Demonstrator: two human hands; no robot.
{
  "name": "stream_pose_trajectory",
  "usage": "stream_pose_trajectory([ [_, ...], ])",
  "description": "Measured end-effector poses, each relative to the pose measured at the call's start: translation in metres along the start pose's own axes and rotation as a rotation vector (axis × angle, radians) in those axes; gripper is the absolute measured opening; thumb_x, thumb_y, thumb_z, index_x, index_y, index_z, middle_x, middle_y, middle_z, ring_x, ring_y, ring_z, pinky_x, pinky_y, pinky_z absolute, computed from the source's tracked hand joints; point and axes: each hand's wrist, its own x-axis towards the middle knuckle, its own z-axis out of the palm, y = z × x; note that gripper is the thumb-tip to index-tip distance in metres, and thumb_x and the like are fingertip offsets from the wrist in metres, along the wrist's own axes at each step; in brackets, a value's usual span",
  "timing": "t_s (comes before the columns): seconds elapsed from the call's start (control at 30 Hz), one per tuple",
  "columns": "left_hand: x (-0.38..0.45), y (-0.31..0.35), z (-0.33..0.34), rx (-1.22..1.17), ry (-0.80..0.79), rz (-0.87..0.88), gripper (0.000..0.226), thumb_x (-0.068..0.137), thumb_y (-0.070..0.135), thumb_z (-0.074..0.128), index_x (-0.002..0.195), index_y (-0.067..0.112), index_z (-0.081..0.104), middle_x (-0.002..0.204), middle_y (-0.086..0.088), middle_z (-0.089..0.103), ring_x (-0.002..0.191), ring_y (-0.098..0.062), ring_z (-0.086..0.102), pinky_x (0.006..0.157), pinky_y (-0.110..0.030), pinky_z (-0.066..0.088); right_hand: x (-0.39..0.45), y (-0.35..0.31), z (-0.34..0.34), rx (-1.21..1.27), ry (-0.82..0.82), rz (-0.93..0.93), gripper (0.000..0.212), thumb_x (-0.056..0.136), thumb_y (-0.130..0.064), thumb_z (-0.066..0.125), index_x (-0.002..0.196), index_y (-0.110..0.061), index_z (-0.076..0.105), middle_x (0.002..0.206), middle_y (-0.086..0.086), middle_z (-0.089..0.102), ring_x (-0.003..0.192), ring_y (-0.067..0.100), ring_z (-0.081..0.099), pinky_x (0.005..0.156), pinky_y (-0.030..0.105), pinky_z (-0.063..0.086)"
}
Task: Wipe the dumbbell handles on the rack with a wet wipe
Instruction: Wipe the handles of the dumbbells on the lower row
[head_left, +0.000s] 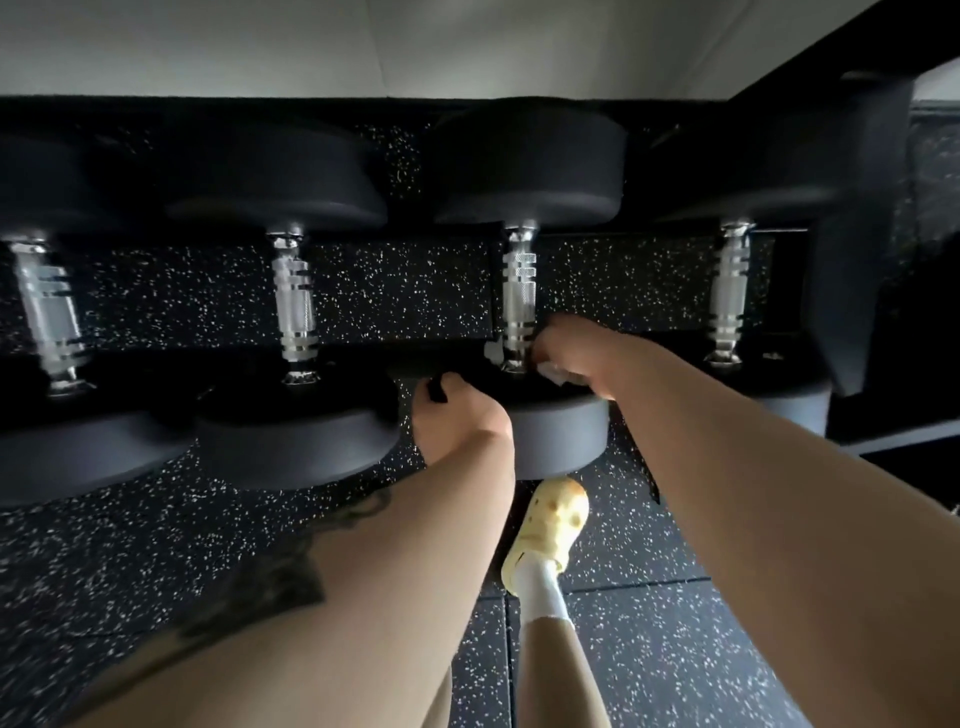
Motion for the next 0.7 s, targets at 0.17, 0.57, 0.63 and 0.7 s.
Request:
stream_pose_trajectory([
  [0.17, 0.000, 0.000, 0.000, -0.003, -0.003, -0.006, 0.030, 0.090, 0.027, 0.048, 0.114, 0.024, 0.065, 0.108, -0.005, 0.068, 0.099, -0.029, 0.061, 0.086, -0.031, 0.045, -0.012, 0.010, 0.006, -0.004, 0.045, -0.124, 0.032, 0.096, -0.005, 0.038, 0.127, 0.002, 0.044, 0.094, 0.005, 0.047, 0.073, 0.013, 0.043, 0.058, 0.018, 0.031],
  [0.57, 0.001, 0.000, -0.002, 0.053, -0.013, -0.001, 0.034, 0.089, 0.028, 0.048, 0.120, 0.026, 0.063, 0.117, -0.007, 0.066, 0.105, -0.030, 0.059, 0.089, -0.032, 0.043, -0.070, 0.017, 0.016, -0.024, 0.186, -0.202, 0.041, 0.094, -0.013, 0.038, 0.107, -0.038, 0.068, 0.080, -0.008, 0.058, 0.056, 0.003, 0.043, 0.047, 0.017, 0.028],
  [0.63, 0.001, 0.000, -0.002, 0.036, -0.017, -0.002, 0.033, 0.089, 0.028, 0.049, 0.118, 0.025, 0.063, 0.114, -0.007, 0.067, 0.103, -0.029, 0.060, 0.084, -0.030, 0.043, -0.058, 0.009, 0.014, -0.147, 0.202, -0.250, 0.043, 0.091, -0.012, 0.041, 0.104, -0.043, 0.068, 0.100, -0.004, 0.063, 0.075, 0.011, 0.056, 0.060, 0.021, 0.040],
  [0.7, 0.001, 0.000, -0.002, 0.017, -0.030, 0.002, 0.033, 0.087, 0.031, 0.049, 0.115, 0.025, 0.065, 0.111, -0.006, 0.068, 0.099, -0.029, 0.061, 0.078, -0.027, 0.039, -0.046, -0.004, 0.015, -0.450, 0.210, -0.349, 0.039, 0.093, -0.017, 0.043, 0.112, -0.043, 0.064, 0.112, 0.000, 0.059, 0.099, 0.020, 0.056, 0.079, 0.028, 0.044],
])
